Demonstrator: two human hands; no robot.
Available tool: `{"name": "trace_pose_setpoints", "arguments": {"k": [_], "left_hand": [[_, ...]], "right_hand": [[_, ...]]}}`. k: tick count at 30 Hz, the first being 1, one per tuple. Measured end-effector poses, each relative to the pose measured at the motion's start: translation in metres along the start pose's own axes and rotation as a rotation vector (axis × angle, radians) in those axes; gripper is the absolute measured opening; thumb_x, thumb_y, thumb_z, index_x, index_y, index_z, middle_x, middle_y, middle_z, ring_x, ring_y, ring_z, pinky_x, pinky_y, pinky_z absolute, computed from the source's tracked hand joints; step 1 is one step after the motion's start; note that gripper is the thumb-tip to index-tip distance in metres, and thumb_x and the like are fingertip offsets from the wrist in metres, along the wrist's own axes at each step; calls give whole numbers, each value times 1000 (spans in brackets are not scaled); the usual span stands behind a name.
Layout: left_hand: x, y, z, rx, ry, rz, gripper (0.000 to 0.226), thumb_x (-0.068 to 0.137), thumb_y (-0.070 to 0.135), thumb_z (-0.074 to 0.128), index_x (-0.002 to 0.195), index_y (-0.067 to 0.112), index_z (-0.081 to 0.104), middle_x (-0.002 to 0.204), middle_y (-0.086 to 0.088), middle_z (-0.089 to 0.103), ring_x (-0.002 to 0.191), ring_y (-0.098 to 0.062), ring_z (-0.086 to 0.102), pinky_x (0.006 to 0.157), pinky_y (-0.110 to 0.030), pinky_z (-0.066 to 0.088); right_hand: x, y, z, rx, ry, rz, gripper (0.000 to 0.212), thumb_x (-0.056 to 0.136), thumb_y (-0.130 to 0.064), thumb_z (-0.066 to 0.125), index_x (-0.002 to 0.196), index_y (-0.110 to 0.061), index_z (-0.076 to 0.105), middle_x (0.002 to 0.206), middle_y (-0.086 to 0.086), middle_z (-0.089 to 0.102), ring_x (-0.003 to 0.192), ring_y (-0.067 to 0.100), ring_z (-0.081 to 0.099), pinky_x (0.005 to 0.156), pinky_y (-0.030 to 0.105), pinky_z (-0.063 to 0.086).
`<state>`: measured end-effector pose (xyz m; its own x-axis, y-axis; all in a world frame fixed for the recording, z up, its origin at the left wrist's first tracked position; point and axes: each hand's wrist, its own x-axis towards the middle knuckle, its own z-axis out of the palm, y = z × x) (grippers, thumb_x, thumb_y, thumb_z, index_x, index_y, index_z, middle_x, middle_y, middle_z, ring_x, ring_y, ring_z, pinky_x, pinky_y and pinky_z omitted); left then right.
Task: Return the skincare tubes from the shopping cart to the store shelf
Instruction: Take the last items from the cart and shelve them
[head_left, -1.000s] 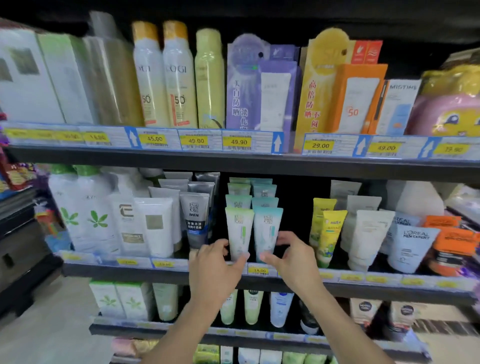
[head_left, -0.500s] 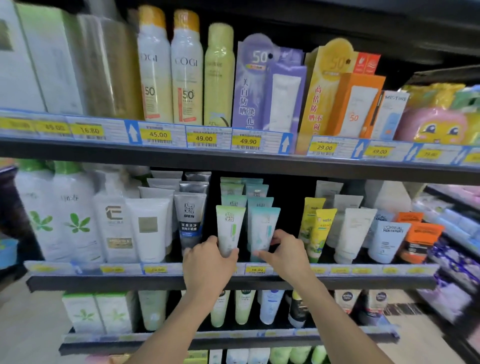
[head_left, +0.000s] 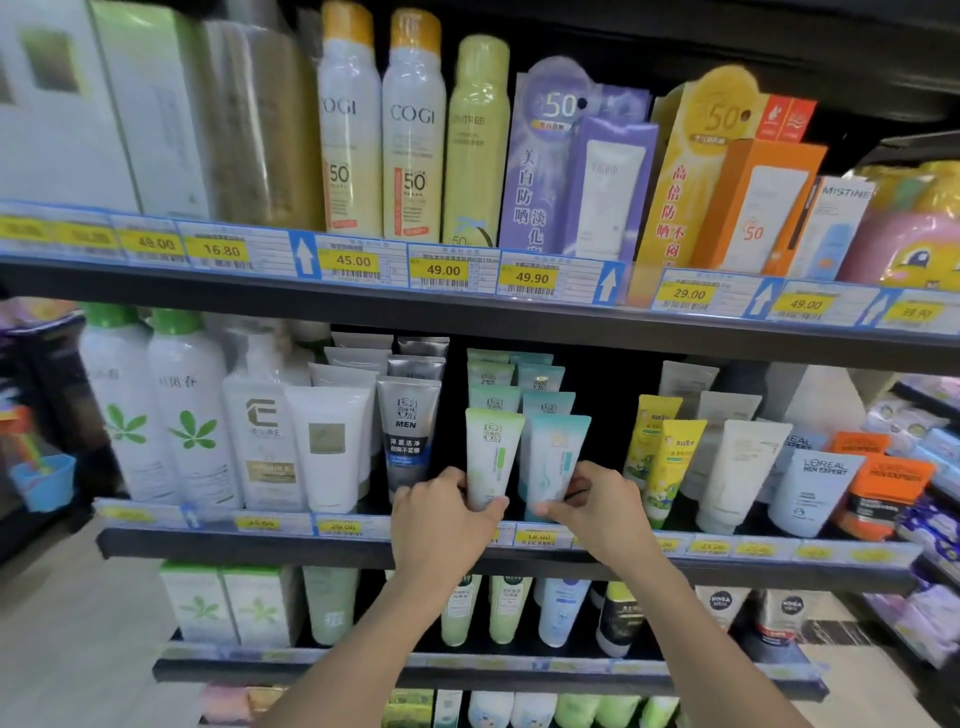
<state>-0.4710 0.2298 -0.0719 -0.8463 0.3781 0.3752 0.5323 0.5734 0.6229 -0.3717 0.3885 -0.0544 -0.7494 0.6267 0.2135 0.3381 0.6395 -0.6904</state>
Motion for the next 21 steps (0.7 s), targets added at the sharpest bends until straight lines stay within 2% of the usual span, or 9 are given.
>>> {"name": "trace_pose_setpoints", "arguments": {"k": [6,10,12,14,16,18,19,21], "left_hand": [[-4,3,-7,-12,-37,-28,55,64,77,53,91,30,66,80,13,71,79,-11,65,80,-35,54],[-9,-3,-22,-9,-53,0,58,75,68,63,116,27,65,103,9,71,98,-12,63,93,-34,50],[-15,-14,-31,30,-3,43,52,84,59,61,124,26,62,112,9,68,105,-11,59,98,-31,45],[-19,-27,-41,83,56,79,40,90,50,56,122,26,62,110,9,68,104,-13,57,97,-29,42],[-20,-35,-49,119,98,77,34,92,43,54,118,24,64,106,5,69,101,-16,59,93,-30,43],[-19,-38,-53,147,116,81,31,92,38,54,116,20,64,104,1,69,99,-20,61,89,-31,45],[-20,-38,-54,157,104,90,30,92,36,54,115,19,64,104,0,69,98,-21,61,87,-32,46],[-22,-37,-52,171,77,112,27,92,34,53,110,17,64,102,-1,67,95,-22,62,82,-32,47]], "right_hand": [[1,1,-4,5,-21,5,37,68,-33,88,97,-24,68,84,-14,69,78,-1,64,64,11,46],[-4,-3,-11,41,-62,9,37,66,-33,89,95,-26,68,84,-14,71,81,1,66,69,15,52],[-11,-8,-13,38,-6,3,40,66,-34,89,100,-23,69,88,-13,72,82,2,67,77,24,57],[-24,-19,-17,19,175,-24,46,70,-37,85,108,-16,69,95,-7,72,84,8,66,78,22,53],[-39,-41,-24,-21,424,-142,40,76,-38,79,107,-14,68,94,-3,68,82,14,63,76,23,48],[-47,-79,-29,-48,575,-354,24,81,-31,76,98,-15,69,88,-4,64,78,14,59,73,22,45],[-45,-98,-29,-45,575,-453,17,83,-26,75,94,-16,70,86,-4,64,76,12,57,72,21,44],[-27,-133,-25,-81,433,-554,13,84,-24,75,95,-17,72,87,-4,66,76,10,58,76,20,46]]}}
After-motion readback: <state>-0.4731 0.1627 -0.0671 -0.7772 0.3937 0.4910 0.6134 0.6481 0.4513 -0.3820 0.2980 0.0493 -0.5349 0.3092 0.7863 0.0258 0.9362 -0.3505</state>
